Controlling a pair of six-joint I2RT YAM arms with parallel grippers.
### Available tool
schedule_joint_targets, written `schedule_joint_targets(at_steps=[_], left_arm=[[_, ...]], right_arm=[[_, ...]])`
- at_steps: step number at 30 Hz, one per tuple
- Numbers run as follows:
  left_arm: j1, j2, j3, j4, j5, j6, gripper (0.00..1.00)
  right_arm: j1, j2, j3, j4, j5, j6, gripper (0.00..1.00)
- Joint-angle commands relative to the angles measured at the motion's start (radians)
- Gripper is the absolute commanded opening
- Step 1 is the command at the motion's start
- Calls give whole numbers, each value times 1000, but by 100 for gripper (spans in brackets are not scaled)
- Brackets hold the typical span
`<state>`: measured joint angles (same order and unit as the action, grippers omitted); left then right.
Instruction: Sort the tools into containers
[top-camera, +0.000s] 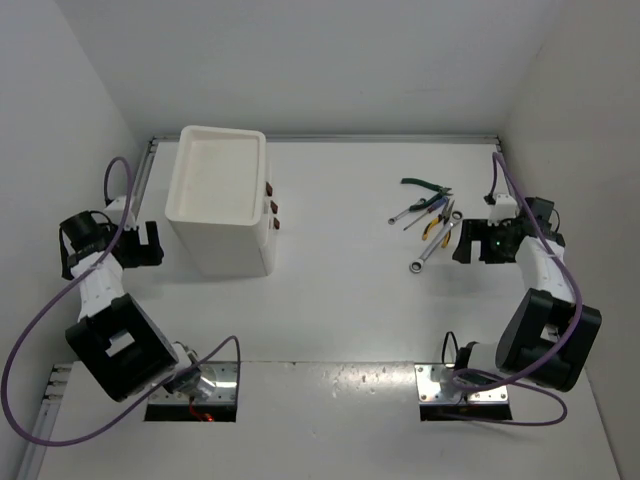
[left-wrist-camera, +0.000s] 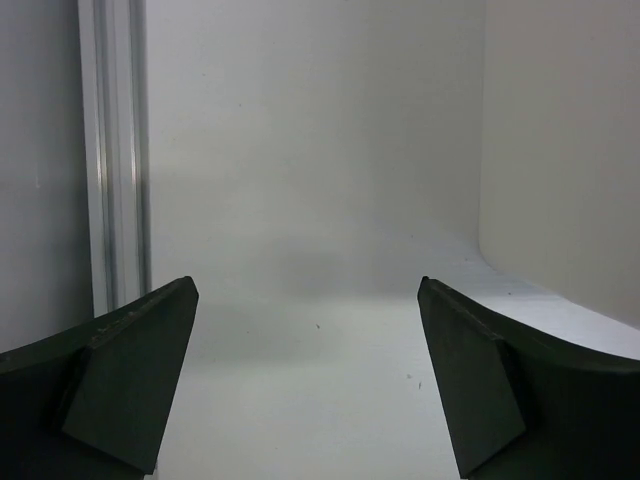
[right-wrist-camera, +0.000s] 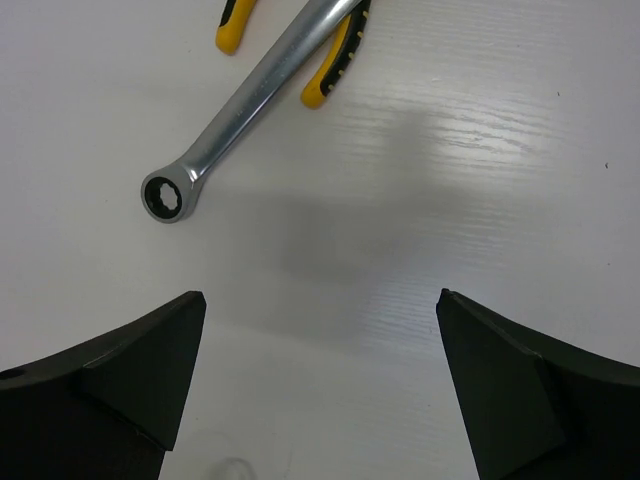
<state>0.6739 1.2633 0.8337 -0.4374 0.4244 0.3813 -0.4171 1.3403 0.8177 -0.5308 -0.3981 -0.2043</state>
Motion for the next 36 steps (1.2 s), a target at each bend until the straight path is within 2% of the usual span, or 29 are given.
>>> schedule_joint_targets(at_steps=[1, 4, 12, 15, 24, 27, 32, 36], left_arm=[[42, -16, 19, 3, 57, 19, 99], [52, -16, 135, -110, 123, 28, 99], [52, 25, 578, -360, 273, -16, 99], [52, 25, 651, -399, 283, -36, 99], [39, -27, 665, -441, 347, -32, 99], [-17, -27, 688, -477, 358, -32, 99], [-181, -27, 688, -457, 239, -59, 99], [-246, -27, 668, -394, 166, -134, 99]], right_arm=[[-5, -3, 43, -6, -41, -17, 100], [-5, -12, 54, -15, -50, -4, 100], [5, -41, 117, -61, -133, 95, 96], [15, -41, 127, -61, -180, 164, 92], [185, 55, 187, 9, -174, 367, 81], [227, 86, 198, 22, -104, 391, 78], [264, 112, 187, 67, 10, 466, 73], [305, 103, 138, 106, 112, 531, 66]])
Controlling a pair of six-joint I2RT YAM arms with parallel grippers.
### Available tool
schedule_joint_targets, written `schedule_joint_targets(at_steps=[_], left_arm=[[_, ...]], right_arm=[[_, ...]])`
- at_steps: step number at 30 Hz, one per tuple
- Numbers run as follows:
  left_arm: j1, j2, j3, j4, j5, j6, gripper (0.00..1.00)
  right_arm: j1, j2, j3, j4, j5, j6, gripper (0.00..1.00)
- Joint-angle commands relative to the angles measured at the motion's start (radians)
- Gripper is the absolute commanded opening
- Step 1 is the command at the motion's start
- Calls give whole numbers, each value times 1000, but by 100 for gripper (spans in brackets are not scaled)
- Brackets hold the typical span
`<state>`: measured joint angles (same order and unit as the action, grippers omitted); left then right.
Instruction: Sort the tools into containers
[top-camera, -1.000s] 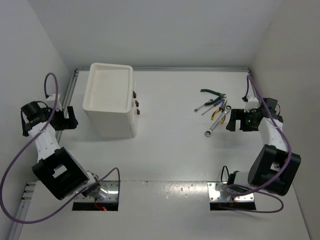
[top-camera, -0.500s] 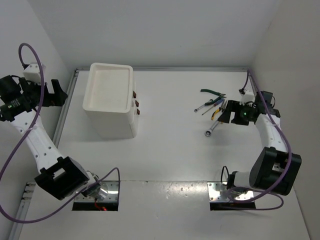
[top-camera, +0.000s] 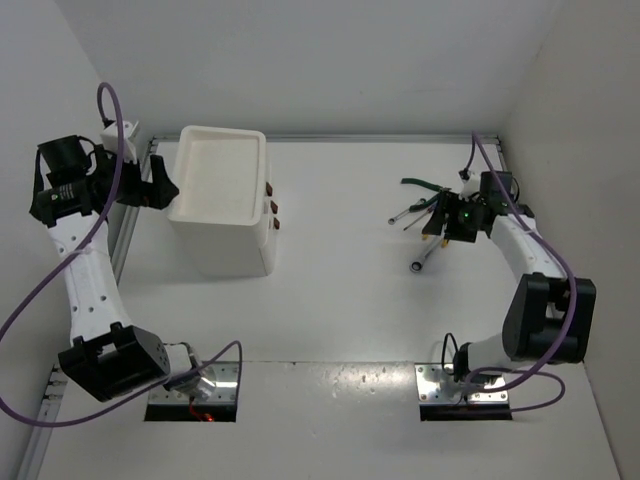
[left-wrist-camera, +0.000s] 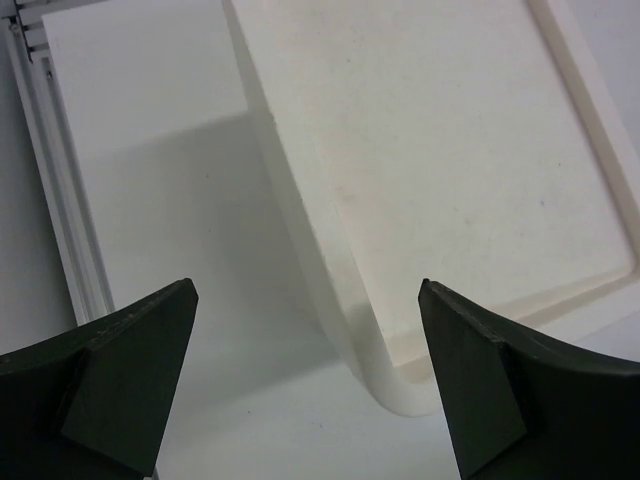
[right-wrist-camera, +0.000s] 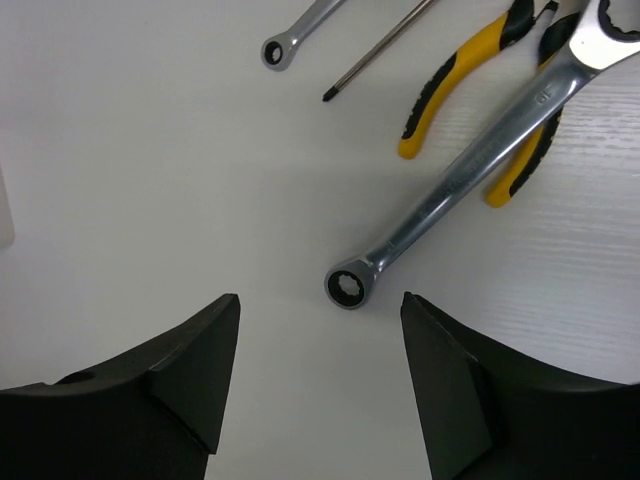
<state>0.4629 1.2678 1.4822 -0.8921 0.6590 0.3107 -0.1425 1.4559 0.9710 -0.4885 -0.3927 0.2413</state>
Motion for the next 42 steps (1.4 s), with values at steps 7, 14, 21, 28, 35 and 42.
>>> schedule_joint_targets(at_steps=[7, 14, 21, 28, 35, 42], left_arm=[[-119, -51, 0, 143, -196, -151, 99], [-162, -51, -19, 168, -249, -162, 99], [-162, -51, -62, 202, -259, -171, 99], [-162, -51, -80, 220, -277, -171, 99], [-162, -51, -100, 229, -286, -180, 99], [-171, -42, -109, 239, -295, -180, 99]], right_arm=[[60, 49, -25, 74, 233, 190, 55], [47, 208, 15, 51, 290, 256, 47], [38, 336, 112, 2, 295, 279, 46], [38, 425, 192, -39, 285, 325, 45], [18, 520, 259, -85, 276, 348, 37], [0, 529, 259, -94, 256, 357, 9]])
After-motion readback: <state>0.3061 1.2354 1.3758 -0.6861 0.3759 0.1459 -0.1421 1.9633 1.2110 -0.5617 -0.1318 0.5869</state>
